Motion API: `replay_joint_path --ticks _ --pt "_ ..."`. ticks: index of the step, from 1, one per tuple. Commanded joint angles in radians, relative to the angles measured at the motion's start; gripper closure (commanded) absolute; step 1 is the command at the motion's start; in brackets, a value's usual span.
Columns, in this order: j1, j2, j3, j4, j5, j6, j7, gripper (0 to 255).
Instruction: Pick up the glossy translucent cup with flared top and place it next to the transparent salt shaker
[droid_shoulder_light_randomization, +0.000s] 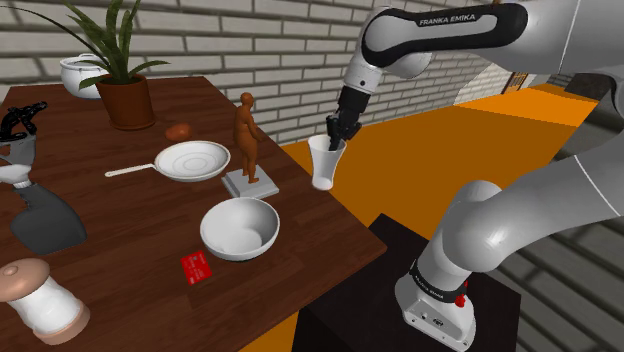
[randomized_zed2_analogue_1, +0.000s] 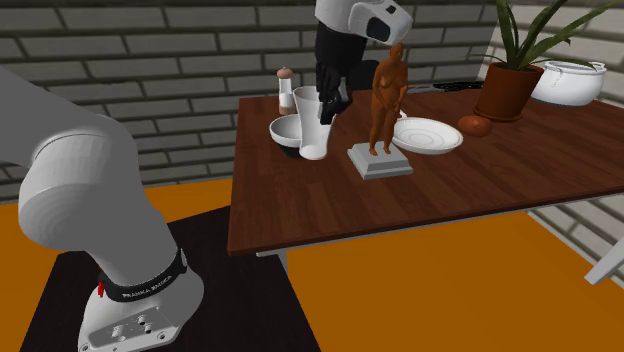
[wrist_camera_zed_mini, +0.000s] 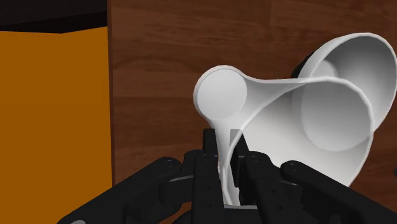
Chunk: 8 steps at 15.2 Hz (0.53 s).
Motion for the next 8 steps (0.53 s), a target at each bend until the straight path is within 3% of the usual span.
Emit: replay_joint_path --ticks 1,8 --pt "0.001 -0.005 0.002 0.025 -0.001 -0.029 0.009 255" --pt "0.003 -0.008 0.005 0.115 -0.004 -0.119 0.034 255"
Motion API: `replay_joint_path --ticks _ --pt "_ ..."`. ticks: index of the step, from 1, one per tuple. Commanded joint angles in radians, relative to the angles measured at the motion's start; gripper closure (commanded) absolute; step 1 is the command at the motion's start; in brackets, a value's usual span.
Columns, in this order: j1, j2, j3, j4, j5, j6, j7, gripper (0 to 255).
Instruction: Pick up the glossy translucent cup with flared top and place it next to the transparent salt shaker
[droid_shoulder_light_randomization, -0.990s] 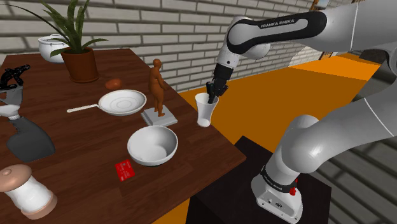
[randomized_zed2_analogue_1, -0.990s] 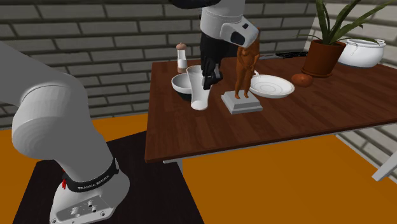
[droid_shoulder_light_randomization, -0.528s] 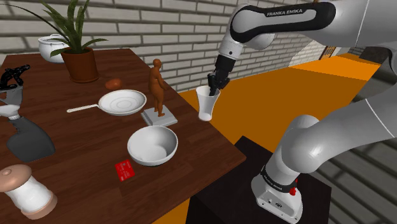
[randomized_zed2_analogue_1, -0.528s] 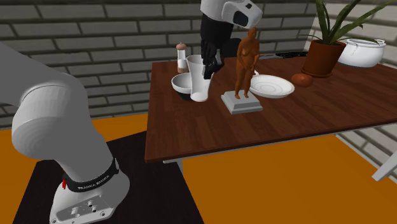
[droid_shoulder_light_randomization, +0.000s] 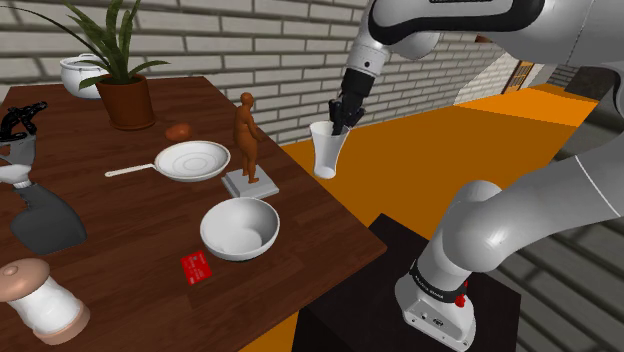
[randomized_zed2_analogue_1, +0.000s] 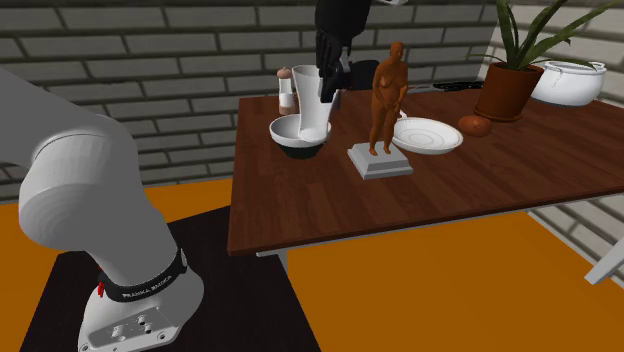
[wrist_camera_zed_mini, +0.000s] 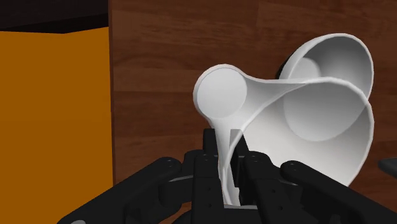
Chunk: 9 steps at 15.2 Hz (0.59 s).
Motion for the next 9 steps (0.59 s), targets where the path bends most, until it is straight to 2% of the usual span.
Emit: replay_joint_path --ticks 1,9 --pt "0.001 0.0 0.0 0.029 -0.001 -0.028 0.007 255" --pt "0.006 0.012 0.002 0.143 0.0 -0.128 0.033 255"
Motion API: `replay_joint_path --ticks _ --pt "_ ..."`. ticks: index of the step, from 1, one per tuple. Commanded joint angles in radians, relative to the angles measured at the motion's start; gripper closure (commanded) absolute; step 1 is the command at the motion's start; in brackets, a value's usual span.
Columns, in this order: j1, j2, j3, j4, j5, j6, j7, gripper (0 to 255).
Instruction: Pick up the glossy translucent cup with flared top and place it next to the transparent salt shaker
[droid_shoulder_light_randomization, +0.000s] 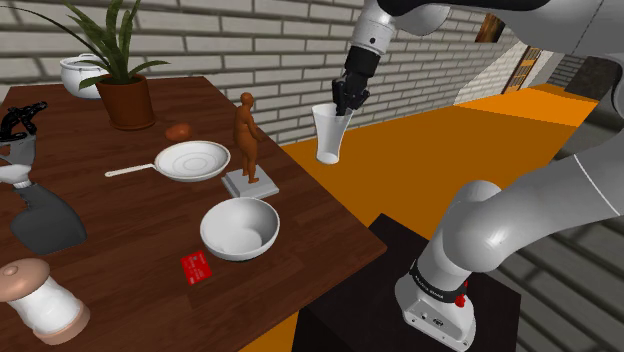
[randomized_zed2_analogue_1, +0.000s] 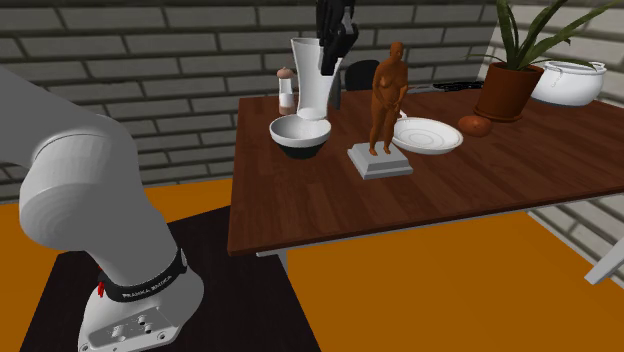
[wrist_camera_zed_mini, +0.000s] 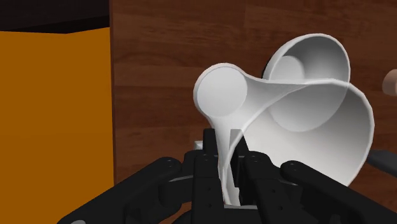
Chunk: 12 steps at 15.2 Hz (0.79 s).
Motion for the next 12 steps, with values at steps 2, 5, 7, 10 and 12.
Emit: replay_joint_path --ticks 2,5,7,10,12 --pt "0.002 0.006 -0.001 0.045 0.0 -0.038 0.008 255" --pt "0.004 0.015 -0.001 0.092 0.001 -0.075 0.017 255" --pt "0.012 0.012 0.019 0.093 0.012 -0.073 0.043 255" --pt "0.034 0.005 0.079 0.078 0.043 -0.046 0.112 255" --pt "0.05 0.006 0.119 0.073 0.063 -0.027 0.158 255"
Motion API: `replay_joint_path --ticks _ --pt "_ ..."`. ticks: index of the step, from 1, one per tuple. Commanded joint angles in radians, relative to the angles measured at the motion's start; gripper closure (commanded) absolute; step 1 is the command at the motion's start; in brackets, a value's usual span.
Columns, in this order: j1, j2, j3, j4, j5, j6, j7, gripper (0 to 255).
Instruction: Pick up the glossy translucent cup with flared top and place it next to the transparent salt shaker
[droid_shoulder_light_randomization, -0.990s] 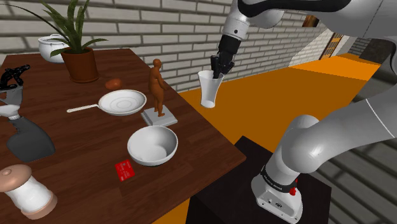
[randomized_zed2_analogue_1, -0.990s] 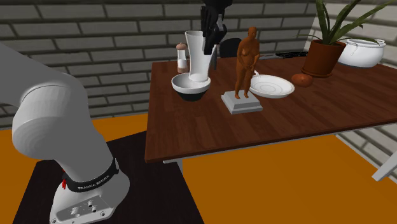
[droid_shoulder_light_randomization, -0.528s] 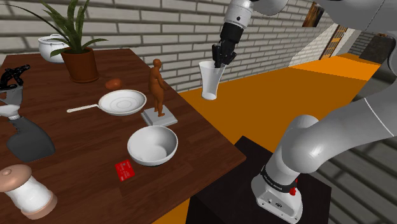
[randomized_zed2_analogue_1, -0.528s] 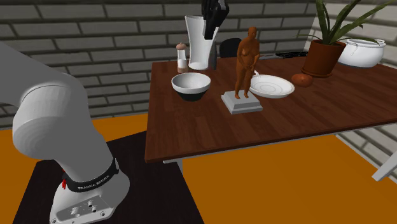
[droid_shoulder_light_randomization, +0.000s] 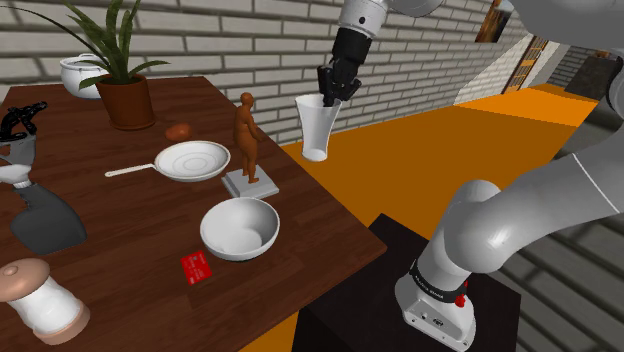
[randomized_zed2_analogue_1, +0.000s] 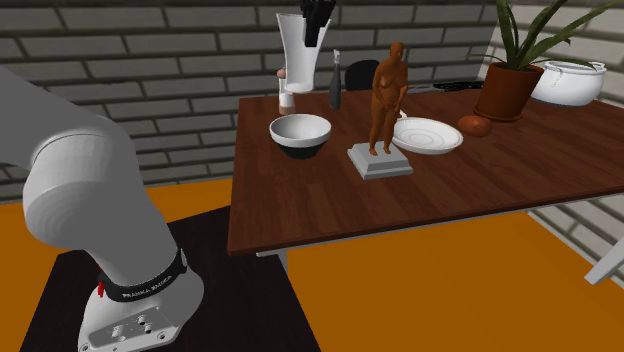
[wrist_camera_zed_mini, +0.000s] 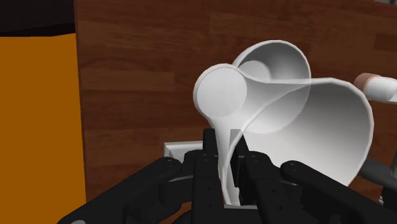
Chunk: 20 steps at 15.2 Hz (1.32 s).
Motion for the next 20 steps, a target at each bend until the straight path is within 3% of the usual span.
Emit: replay_joint_path --ticks 1,12,20 --pt "0.016 0.002 0.042 -0.008 0.022 0.025 0.048 255" --pt "0.097 0.099 0.257 0.057 0.105 0.139 0.295 255" --pt "0.143 0.25 0.411 0.191 0.104 0.219 0.481 255"
